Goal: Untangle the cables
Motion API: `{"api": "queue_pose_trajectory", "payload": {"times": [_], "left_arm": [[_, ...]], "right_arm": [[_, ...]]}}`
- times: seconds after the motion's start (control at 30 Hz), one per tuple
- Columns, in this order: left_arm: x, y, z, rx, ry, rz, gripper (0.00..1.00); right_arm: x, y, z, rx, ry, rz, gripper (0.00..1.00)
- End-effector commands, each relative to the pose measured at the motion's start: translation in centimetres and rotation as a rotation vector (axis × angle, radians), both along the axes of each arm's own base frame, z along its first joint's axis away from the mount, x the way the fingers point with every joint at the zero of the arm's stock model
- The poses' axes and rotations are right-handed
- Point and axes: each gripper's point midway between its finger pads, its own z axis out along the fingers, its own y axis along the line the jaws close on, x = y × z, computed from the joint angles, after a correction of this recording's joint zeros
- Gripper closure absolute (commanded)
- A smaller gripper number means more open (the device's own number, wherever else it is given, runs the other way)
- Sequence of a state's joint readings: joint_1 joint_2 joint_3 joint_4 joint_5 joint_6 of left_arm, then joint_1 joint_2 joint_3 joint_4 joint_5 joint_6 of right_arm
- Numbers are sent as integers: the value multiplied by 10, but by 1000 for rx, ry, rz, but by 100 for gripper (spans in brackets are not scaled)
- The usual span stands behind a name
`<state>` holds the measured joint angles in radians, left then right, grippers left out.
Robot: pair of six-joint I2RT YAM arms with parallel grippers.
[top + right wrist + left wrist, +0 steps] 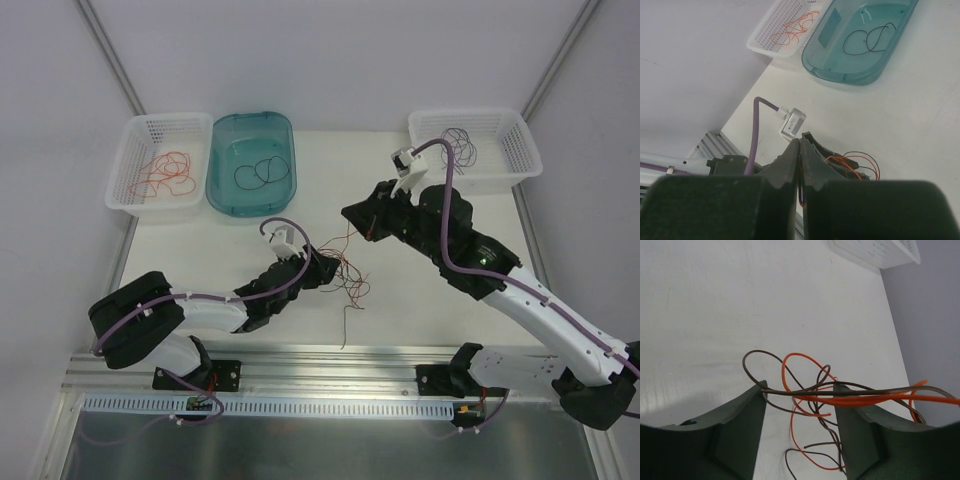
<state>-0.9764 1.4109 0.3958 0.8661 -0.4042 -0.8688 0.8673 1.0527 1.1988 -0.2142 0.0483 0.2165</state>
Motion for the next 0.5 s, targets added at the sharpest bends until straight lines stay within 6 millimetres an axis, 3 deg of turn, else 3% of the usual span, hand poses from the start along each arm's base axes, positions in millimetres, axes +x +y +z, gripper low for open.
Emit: {"api": "queue_pose_trajectory", "payload": {"times": [0.0,0.03,0.13,0.27,0.3,0.37,0.4,0.43,0.47], "left_arm": [[8,-14,21,-91,-45,17,47],[8,-12,18,-88,-39,23,60],[5,3,7,-55,-33,55,86],[6,38,-2,84,-56,130,98],[7,44,12,87,-79,144,99],[8,64,1,247,-58,149,99],[12,68,19,252,-74,167,99],[8,86,4,390,-42,175,100],[12,93,18,397,-56,195,100]], "right_arm": [[-1,-8,21,42,-55,-32,94],[3,-15,20,28,-67,-65,95],[9,-39,17,-48,-108,-154,94],[23,-78,0,-181,-116,-302,95],[27,-90,-8,-221,-100,-343,95],[33,-116,-21,-298,-86,-431,95],[38,-131,-25,-319,-74,-488,95],[41,-142,-29,-336,-67,-521,95],[45,-160,-37,-355,-41,-575,95]]}}
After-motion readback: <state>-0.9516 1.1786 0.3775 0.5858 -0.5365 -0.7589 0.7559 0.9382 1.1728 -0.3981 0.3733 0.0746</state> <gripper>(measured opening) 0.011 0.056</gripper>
